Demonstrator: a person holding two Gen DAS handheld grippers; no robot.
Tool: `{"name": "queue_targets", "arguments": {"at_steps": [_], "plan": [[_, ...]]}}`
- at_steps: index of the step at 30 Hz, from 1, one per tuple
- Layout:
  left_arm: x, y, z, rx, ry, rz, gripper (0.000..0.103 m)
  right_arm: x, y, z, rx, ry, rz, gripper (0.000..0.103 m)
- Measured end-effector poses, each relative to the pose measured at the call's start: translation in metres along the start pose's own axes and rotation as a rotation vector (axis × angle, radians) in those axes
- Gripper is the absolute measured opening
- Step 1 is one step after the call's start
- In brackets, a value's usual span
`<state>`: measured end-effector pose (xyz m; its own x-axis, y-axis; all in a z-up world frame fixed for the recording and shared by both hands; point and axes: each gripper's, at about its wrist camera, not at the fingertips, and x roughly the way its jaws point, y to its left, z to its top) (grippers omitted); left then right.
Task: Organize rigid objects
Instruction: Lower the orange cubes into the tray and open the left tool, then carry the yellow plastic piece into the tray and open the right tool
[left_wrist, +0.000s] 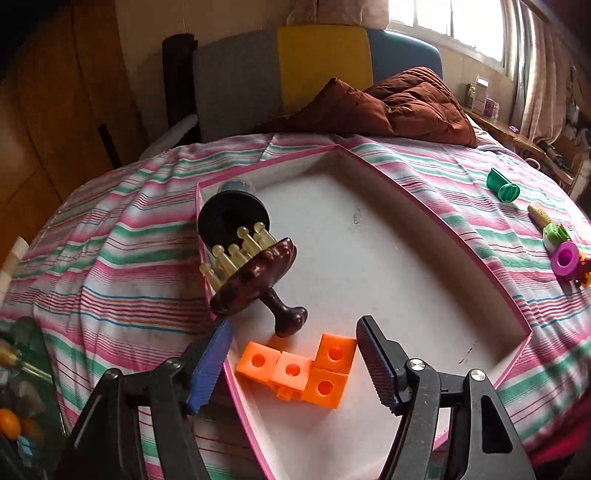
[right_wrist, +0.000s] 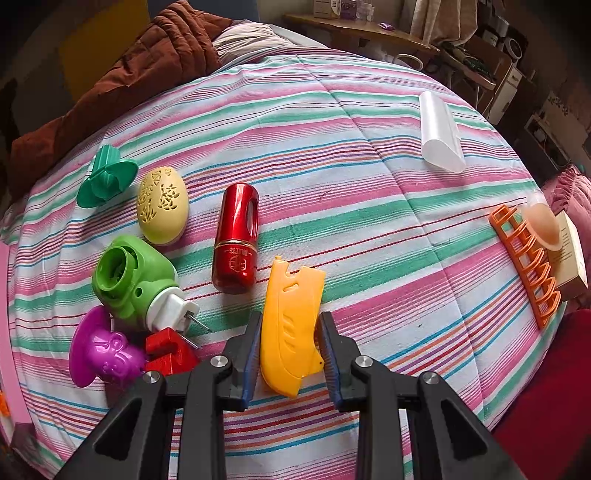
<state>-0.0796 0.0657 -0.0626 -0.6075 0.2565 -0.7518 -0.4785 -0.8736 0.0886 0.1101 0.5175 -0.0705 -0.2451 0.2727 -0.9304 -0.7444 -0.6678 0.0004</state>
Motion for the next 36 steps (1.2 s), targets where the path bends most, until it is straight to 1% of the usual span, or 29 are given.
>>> {"name": "queue_targets", "arguments": {"at_steps": [1, 3, 4, 6, 7, 11, 15, 17, 19, 23, 26, 29, 33, 36], "plan": [[-0.002, -0.001, 0.001, 0.006, -0.011, 0.017, 0.073, 0.0, 0.0, 0.0, 0.0, 0.0, 0.0, 0.029], [-0.008, 0.001, 0.003, -0.005, -0.037, 0.018, 0.073, 0.0, 0.0, 0.0, 0.0, 0.0, 0.0, 0.029], [-0.013, 0.003, 0.003, -0.022, -0.047, 0.017, 0.076, 0.0, 0.0, 0.0, 0.001, 0.0, 0.0, 0.029], [-0.022, 0.007, 0.003, -0.068, -0.065, 0.026, 0.083, 0.0, 0.0, 0.0, 0.002, 0.0, 0.001, 0.029], [-0.027, 0.01, 0.003, -0.1, -0.07, 0.034, 0.084, 0.0, 0.0, -0.001, 0.004, -0.001, 0.002, 0.029], [-0.042, 0.022, -0.002, -0.221, -0.057, 0.043, 0.084, -0.004, -0.009, 0.001, 0.043, -0.02, 0.001, 0.029], [-0.054, 0.02, -0.009, -0.243, -0.037, 0.049, 0.084, -0.015, -0.014, 0.002, 0.084, -0.078, 0.021, 0.029], [-0.058, 0.02, -0.01, -0.251, -0.032, 0.045, 0.084, -0.025, -0.016, 0.002, 0.101, -0.124, 0.053, 0.029], [-0.061, 0.02, -0.011, -0.261, -0.027, 0.038, 0.084, -0.037, -0.013, 0.002, 0.093, -0.183, 0.082, 0.029], [-0.066, 0.021, -0.013, -0.266, -0.03, 0.041, 0.084, -0.057, 0.0, 0.0, 0.048, -0.248, 0.17, 0.029], [-0.067, 0.023, -0.014, -0.271, -0.025, 0.043, 0.084, -0.08, 0.023, -0.006, -0.014, -0.285, 0.242, 0.029], [-0.066, 0.027, -0.016, -0.287, -0.021, 0.037, 0.084, -0.107, 0.061, -0.013, -0.108, -0.3, 0.355, 0.029], [-0.069, 0.035, -0.021, -0.316, -0.03, 0.044, 0.084, -0.135, 0.137, -0.036, -0.299, -0.274, 0.492, 0.029], [-0.071, 0.044, -0.026, -0.341, -0.035, 0.059, 0.084, -0.14, 0.198, -0.062, -0.439, -0.224, 0.571, 0.029]]}}
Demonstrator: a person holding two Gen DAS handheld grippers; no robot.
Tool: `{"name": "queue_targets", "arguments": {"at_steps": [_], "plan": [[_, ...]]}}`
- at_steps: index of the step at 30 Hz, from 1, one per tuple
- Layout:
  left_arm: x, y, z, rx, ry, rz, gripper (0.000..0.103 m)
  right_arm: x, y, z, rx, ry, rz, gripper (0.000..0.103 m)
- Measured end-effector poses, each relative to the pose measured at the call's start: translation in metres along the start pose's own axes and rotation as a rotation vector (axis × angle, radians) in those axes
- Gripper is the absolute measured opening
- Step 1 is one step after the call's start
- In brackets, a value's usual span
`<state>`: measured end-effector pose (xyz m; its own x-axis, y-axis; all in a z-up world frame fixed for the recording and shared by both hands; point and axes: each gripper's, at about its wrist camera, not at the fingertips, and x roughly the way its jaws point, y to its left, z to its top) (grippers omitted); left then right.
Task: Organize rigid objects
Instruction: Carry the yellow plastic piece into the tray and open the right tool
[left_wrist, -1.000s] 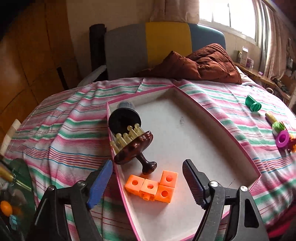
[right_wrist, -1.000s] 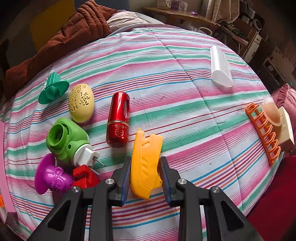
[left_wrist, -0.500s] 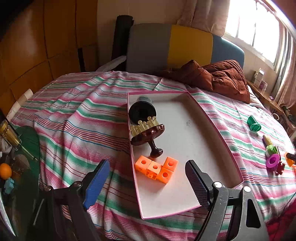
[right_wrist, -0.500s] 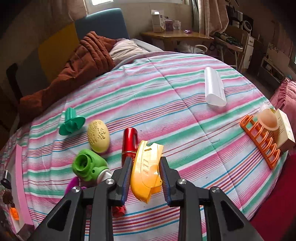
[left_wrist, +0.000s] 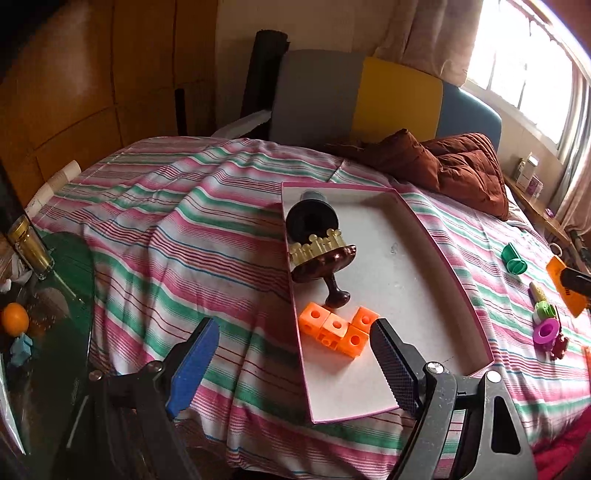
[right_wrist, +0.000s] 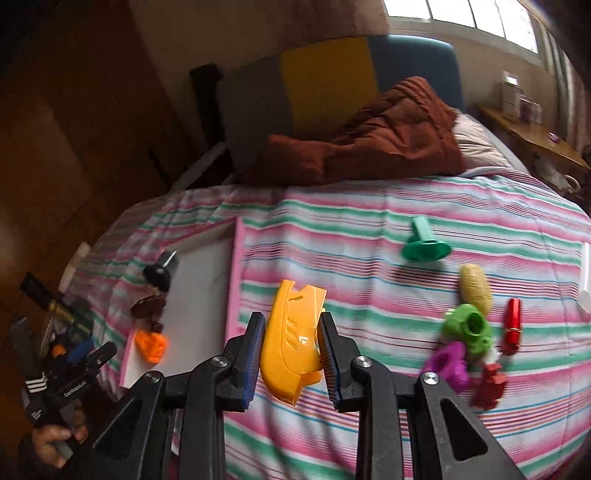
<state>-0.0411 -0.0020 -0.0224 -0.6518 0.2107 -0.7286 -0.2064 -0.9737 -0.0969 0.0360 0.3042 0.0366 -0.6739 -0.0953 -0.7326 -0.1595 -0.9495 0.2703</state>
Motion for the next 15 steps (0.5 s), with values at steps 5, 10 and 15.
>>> {"name": "queue_targets", "arguments": {"at_steps": [5, 10, 15], "plan": [[-0.003, 0.019, -0.004, -0.041, 0.001, 0.014, 0.084, 0.058, 0.079, -0.009, -0.096, 0.137, 0.127, 0.029], [-0.004, 0.033, -0.008, -0.071, 0.008, 0.021, 0.084, 0.116, 0.121, -0.024, -0.133, 0.262, 0.111, 0.029], [-0.001, 0.04, -0.012, -0.085, 0.021, 0.025, 0.084, 0.145, 0.131, -0.044, -0.104, 0.367, 0.156, 0.039]]}}
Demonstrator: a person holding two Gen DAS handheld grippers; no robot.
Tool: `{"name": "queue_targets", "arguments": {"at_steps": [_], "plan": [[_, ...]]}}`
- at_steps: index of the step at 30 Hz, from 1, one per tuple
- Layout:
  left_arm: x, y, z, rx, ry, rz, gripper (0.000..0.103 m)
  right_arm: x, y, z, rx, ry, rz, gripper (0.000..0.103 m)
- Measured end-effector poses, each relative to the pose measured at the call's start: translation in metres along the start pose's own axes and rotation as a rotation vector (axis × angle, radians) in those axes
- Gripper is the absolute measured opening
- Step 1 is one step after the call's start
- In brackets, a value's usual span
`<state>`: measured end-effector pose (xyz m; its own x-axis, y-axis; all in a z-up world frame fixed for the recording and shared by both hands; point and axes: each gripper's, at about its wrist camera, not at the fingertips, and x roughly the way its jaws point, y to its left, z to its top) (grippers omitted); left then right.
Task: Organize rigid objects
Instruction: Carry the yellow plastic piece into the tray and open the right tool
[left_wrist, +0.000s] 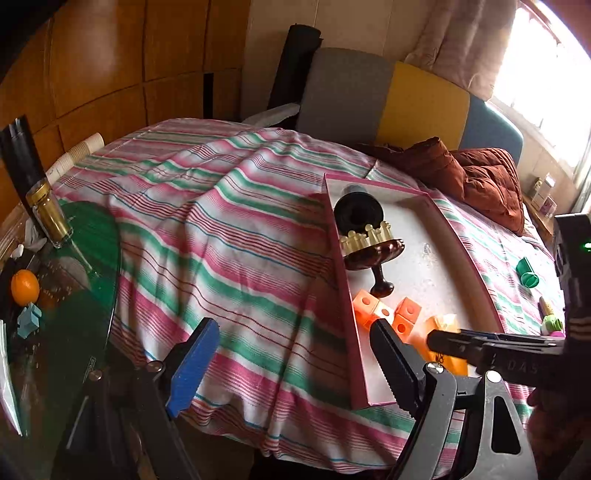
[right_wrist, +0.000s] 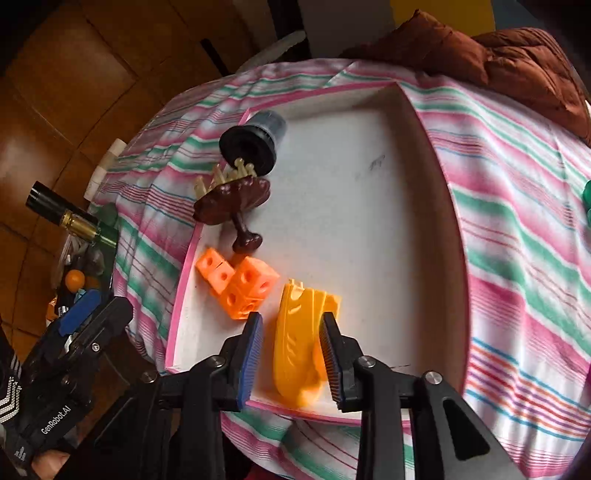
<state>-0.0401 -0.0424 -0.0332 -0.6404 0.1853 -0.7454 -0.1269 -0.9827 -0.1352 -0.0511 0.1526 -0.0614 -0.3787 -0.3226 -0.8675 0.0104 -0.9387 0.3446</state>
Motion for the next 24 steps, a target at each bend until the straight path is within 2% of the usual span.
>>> {"name": "queue_targets", "arguments": {"at_steps": [4, 7, 12, 16, 24], "plan": [[0.001, 0.002, -0.001, -0.006, 0.003, 0.0, 0.084, 0.005, 0.009, -0.005, -0.013, 0.01, 0.061, 0.041], [0.002, 0.003, -0.001, -0.007, 0.005, -0.002, 0.084, 0.004, 0.015, -0.006, -0.013, 0.031, 0.161, 0.041], [-0.001, 0.0, -0.001, 0.014, 0.0, -0.002, 0.084, 0.001, 0.019, -0.008, -0.031, 0.019, 0.16, 0.041], [-0.004, -0.004, -0.001, 0.033, -0.007, 0.0, 0.084, -0.015, 0.012, -0.01, -0.024, -0.022, 0.166, 0.041], [-0.011, -0.018, -0.001, 0.08, -0.022, 0.003, 0.084, -0.055, -0.014, -0.011, -0.03, -0.146, 0.05, 0.041]]}}
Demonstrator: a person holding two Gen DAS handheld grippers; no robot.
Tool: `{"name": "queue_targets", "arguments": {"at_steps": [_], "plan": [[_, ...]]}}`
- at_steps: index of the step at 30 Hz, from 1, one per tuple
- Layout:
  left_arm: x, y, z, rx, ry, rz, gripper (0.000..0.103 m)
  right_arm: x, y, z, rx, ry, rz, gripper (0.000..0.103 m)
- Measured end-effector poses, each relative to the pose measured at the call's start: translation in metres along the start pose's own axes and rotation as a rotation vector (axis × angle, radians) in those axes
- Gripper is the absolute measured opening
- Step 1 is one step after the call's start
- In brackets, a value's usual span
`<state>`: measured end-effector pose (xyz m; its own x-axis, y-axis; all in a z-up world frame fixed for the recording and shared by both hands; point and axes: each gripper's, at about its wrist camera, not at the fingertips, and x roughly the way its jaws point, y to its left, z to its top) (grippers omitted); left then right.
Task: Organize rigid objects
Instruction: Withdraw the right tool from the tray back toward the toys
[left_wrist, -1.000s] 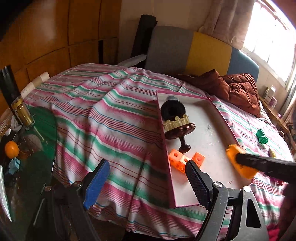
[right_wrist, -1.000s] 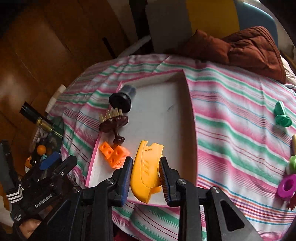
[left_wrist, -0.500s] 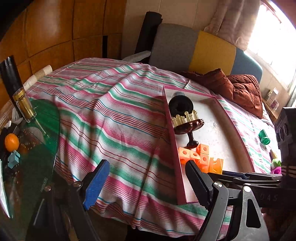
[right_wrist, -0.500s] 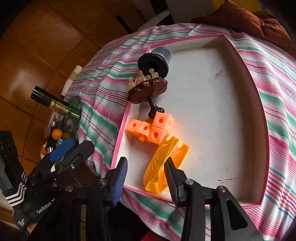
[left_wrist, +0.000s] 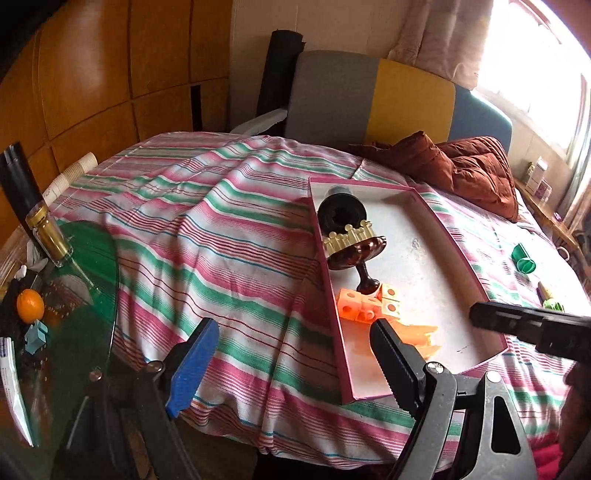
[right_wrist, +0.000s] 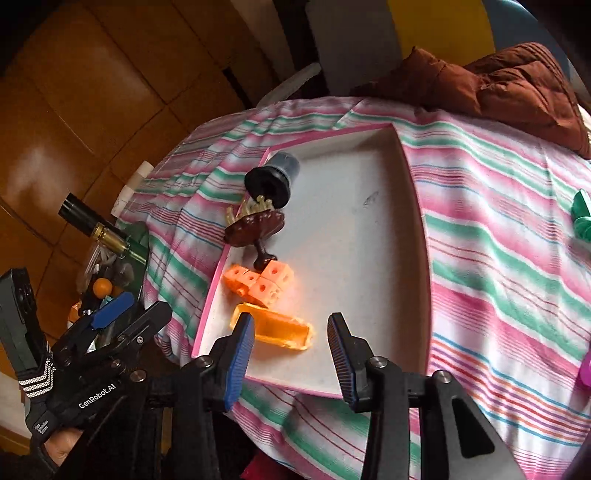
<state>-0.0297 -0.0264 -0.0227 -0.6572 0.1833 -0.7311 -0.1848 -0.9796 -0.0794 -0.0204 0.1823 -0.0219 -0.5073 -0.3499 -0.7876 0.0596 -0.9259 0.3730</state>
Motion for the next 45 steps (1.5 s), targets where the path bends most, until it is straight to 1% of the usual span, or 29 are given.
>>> {"name": "queue_targets", "arguments": {"at_steps": [6, 9, 13, 19, 22, 25, 28, 29, 30, 31, 32, 33, 35, 36, 37, 41, 45], "plan": [[-0.005, -0.015, 0.002, 0.045, -0.007, -0.005, 0.084, -0.032, -0.027, 0.004, 0.001, -0.075, -0.088, 0.041], [-0.007, -0.024, 0.003, 0.075, -0.011, -0.01, 0.084, -0.049, -0.046, 0.004, 0.019, -0.111, -0.131, 0.041], [-0.009, -0.04, 0.005, 0.115, -0.011, -0.026, 0.084, -0.073, -0.078, 0.004, 0.056, -0.152, -0.198, 0.041], [-0.01, -0.068, 0.007, 0.185, -0.008, -0.054, 0.084, -0.118, -0.136, 0.005, 0.124, -0.232, -0.337, 0.042], [-0.011, -0.082, 0.007, 0.212, -0.006, -0.083, 0.084, -0.146, -0.18, 0.002, 0.218, -0.293, -0.437, 0.044], [-0.012, -0.098, 0.008, 0.235, 0.001, -0.123, 0.084, -0.172, -0.232, -0.009, 0.367, -0.36, -0.55, 0.044], [-0.014, -0.122, 0.009, 0.284, 0.006, -0.18, 0.084, -0.194, -0.28, -0.038, 0.529, -0.435, -0.639, 0.044], [-0.015, -0.132, 0.01, 0.308, 0.002, -0.193, 0.084, -0.197, -0.295, -0.05, 0.597, -0.44, -0.66, 0.044], [-0.016, -0.142, 0.01, 0.329, -0.003, -0.209, 0.084, -0.2, -0.311, -0.059, 0.688, -0.413, -0.66, 0.046], [-0.015, -0.153, 0.011, 0.35, -0.003, -0.224, 0.084, -0.205, -0.325, -0.066, 0.773, -0.416, -0.625, 0.046], [-0.013, -0.164, 0.011, 0.368, 0.003, -0.235, 0.084, -0.211, -0.334, -0.073, 0.83, -0.447, -0.585, 0.046], [-0.01, -0.176, 0.011, 0.384, 0.015, -0.251, 0.084, -0.215, -0.339, -0.077, 0.858, -0.46, -0.569, 0.046], [-0.004, -0.199, 0.011, 0.408, 0.043, -0.291, 0.084, -0.219, -0.344, -0.081, 0.889, -0.471, -0.55, 0.046], [-0.001, -0.21, 0.01, 0.421, 0.056, -0.311, 0.084, -0.219, -0.346, -0.082, 0.902, -0.471, -0.521, 0.046], [0.001, -0.221, 0.008, 0.437, 0.068, -0.331, 0.084, -0.219, -0.348, -0.082, 0.912, -0.464, -0.497, 0.046], [0.01, -0.264, -0.002, 0.52, 0.101, -0.393, 0.084, -0.213, -0.349, -0.081, 0.932, -0.432, -0.459, 0.046], [0.023, -0.302, -0.009, 0.561, 0.161, -0.478, 0.083, -0.208, -0.346, -0.081, 0.934, -0.418, -0.408, 0.046]]}}
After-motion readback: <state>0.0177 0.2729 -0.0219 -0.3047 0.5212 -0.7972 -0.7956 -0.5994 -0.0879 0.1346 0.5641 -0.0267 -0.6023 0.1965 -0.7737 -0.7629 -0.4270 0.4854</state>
